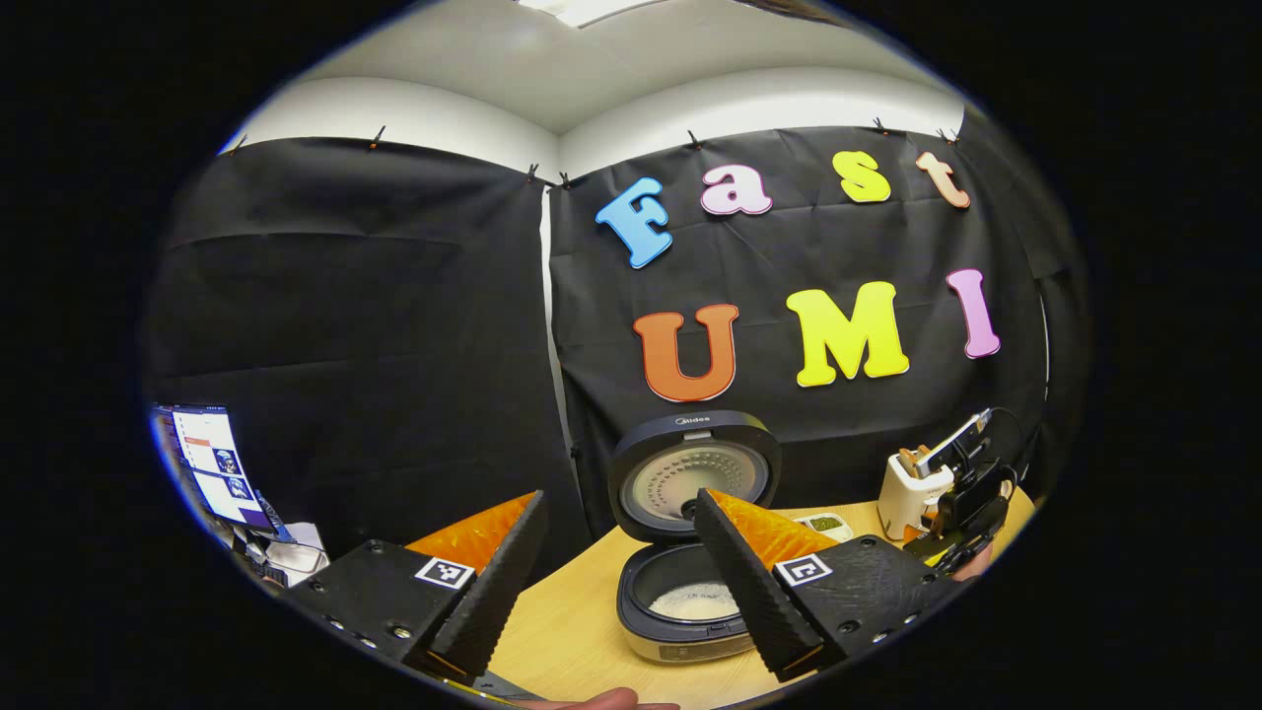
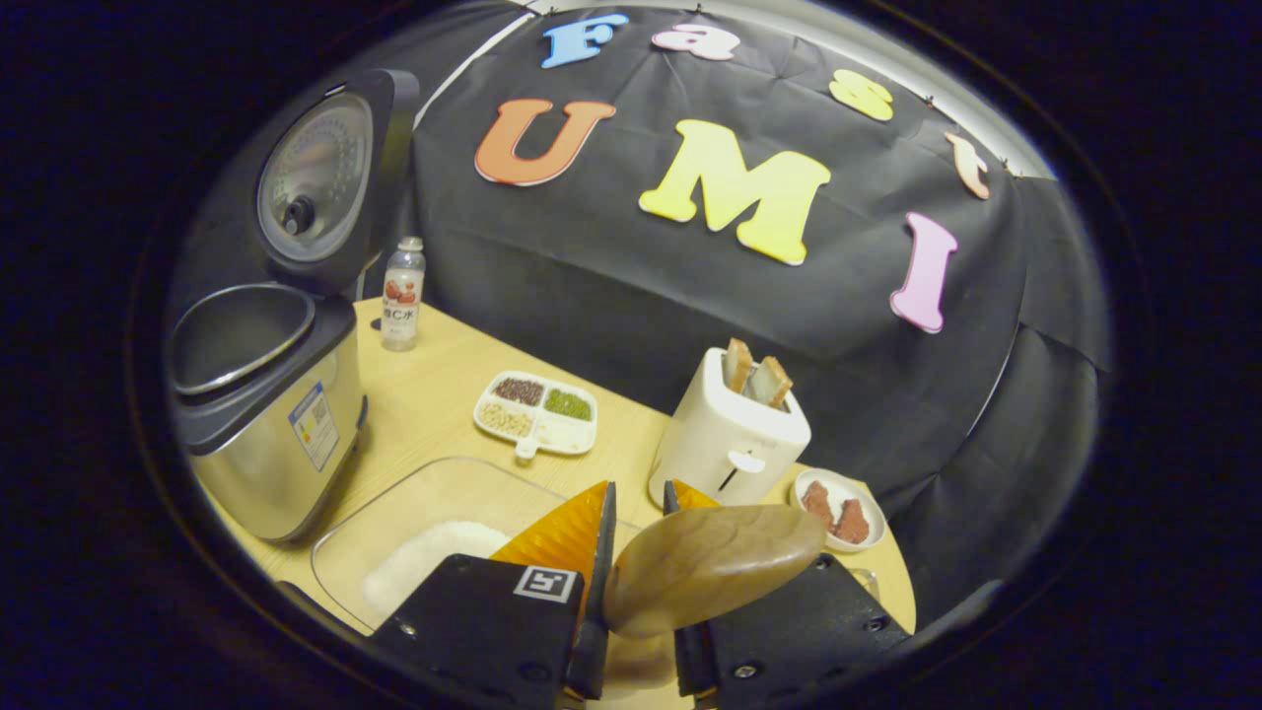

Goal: Close the left gripper, press the button to open the rice cooker; take a wooden spoon from the chopstick holder with the right hand, scoop a spoonful of rice and pour it into the rice cooker, then put the wooden spoon back into the chopstick holder.

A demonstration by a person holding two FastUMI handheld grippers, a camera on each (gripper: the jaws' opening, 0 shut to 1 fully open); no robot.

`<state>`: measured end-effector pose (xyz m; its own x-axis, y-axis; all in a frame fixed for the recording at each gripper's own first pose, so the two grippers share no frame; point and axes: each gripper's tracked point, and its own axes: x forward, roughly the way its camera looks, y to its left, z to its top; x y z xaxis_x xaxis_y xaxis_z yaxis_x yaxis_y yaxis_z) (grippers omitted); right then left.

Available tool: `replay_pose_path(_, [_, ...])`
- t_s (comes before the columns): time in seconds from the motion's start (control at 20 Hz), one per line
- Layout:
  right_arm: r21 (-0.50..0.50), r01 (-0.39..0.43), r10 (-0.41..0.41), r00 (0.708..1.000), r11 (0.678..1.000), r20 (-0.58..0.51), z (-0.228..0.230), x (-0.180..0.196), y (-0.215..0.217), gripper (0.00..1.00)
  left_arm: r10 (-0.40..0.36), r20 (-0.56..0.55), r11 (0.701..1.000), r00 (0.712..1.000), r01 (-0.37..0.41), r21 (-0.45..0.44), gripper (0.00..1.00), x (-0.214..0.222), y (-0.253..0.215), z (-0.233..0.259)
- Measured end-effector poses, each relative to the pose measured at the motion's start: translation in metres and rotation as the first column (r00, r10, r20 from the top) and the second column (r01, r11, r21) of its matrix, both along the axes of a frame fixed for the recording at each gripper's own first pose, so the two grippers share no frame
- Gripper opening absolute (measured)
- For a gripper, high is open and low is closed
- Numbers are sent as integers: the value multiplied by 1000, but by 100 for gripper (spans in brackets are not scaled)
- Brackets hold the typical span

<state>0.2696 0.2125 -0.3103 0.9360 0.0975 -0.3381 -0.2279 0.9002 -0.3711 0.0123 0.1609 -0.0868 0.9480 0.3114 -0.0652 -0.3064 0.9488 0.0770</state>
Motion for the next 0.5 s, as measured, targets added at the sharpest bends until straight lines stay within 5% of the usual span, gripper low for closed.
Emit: replay_pose_path(0.5, [94,50,-42,996,994,-79,-18,-5,-5,24,14,-4,1000,1000,-14,-7,95,0,7,-1])
